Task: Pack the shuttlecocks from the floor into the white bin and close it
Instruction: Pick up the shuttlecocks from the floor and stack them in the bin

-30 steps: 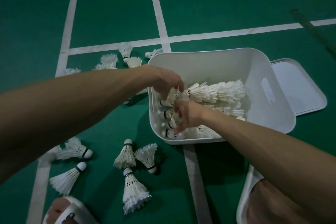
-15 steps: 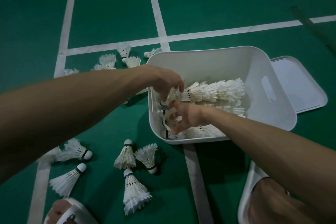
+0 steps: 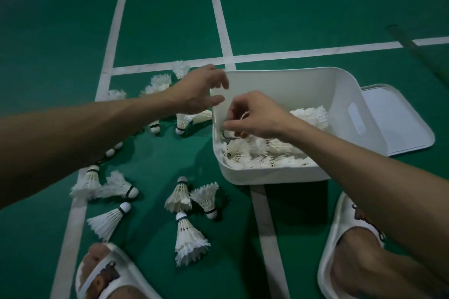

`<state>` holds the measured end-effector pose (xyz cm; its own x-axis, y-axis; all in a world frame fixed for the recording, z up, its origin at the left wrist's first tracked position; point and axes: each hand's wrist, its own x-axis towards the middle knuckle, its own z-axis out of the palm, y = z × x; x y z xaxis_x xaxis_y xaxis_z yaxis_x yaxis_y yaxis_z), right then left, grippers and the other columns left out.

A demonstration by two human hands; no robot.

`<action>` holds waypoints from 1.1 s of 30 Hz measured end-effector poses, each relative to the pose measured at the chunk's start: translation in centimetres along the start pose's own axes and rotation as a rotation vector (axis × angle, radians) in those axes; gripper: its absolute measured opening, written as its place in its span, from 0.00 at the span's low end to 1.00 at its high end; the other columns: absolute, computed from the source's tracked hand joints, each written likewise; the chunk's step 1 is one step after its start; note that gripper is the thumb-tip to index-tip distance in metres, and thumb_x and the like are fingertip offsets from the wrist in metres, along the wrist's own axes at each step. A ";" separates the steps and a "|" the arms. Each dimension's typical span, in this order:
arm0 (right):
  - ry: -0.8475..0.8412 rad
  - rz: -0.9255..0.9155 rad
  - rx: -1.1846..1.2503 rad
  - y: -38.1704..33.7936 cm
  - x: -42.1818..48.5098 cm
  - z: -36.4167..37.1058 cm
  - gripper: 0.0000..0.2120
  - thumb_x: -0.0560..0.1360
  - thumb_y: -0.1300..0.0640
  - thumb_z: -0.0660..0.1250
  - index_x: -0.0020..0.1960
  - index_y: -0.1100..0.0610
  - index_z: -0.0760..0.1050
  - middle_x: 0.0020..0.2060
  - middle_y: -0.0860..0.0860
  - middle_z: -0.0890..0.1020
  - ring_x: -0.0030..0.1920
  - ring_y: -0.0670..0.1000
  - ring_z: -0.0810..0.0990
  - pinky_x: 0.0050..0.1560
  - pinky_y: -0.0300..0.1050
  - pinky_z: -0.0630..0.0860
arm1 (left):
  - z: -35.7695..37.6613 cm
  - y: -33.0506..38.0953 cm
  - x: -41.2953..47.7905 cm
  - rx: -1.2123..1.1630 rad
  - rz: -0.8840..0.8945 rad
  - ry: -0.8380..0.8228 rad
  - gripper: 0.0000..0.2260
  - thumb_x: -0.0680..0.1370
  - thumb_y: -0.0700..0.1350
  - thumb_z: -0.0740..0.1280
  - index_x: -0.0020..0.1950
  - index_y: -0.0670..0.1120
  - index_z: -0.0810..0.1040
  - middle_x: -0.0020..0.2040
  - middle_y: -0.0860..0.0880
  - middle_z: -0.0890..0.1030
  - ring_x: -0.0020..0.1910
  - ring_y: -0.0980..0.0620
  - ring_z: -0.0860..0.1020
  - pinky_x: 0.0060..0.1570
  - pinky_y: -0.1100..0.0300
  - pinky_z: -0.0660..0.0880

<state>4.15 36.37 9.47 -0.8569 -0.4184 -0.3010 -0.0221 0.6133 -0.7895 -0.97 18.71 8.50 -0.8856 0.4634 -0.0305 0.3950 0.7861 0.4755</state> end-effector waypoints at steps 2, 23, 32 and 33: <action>0.003 -0.083 0.095 -2.3 -0.9 2.1 0.07 0.72 0.61 0.74 0.43 0.61 0.76 0.38 0.56 0.82 0.35 0.53 0.83 0.38 0.46 0.82 | 0.1 -1.8 -2.7 -0.084 -0.120 0.069 0.07 0.76 0.45 0.69 0.53 0.47 0.75 0.51 0.48 0.76 0.48 0.51 0.75 0.45 0.60 0.73; -0.242 0.074 -0.496 7.1 -1.5 18.1 0.37 0.70 0.57 0.72 0.72 0.44 0.58 0.70 0.56 0.63 0.63 0.59 0.72 0.61 0.53 0.73 | 15.6 -4.2 -20.5 -0.543 -0.687 -0.341 0.45 0.68 0.42 0.78 0.73 0.67 0.54 0.64 0.45 0.58 0.57 0.41 0.71 0.41 0.49 0.82; -0.426 0.018 -0.607 7.8 -2.0 17.3 0.38 0.70 0.54 0.75 0.73 0.42 0.59 0.75 0.53 0.52 0.69 0.61 0.68 0.68 0.54 0.68 | 16.4 -4.7 -19.9 -0.527 -0.689 -0.207 0.37 0.66 0.34 0.73 0.70 0.55 0.64 0.66 0.46 0.60 0.49 0.42 0.75 0.31 0.62 0.78; -0.431 0.018 -0.620 7.9 -2.2 17.1 0.36 0.70 0.55 0.74 0.73 0.43 0.60 0.75 0.53 0.52 0.69 0.61 0.68 0.67 0.54 0.69 | 16.4 -4.4 -19.7 -0.532 -0.700 -0.198 0.36 0.68 0.35 0.72 0.70 0.55 0.63 0.66 0.46 0.59 0.49 0.45 0.74 0.33 0.62 0.78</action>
<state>14.65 30.65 -5.26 -0.5857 -0.5513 -0.5942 -0.4047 0.8340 -0.3750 18.76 12.79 -7.46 -0.8031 0.0509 -0.5936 -0.4277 0.6444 0.6339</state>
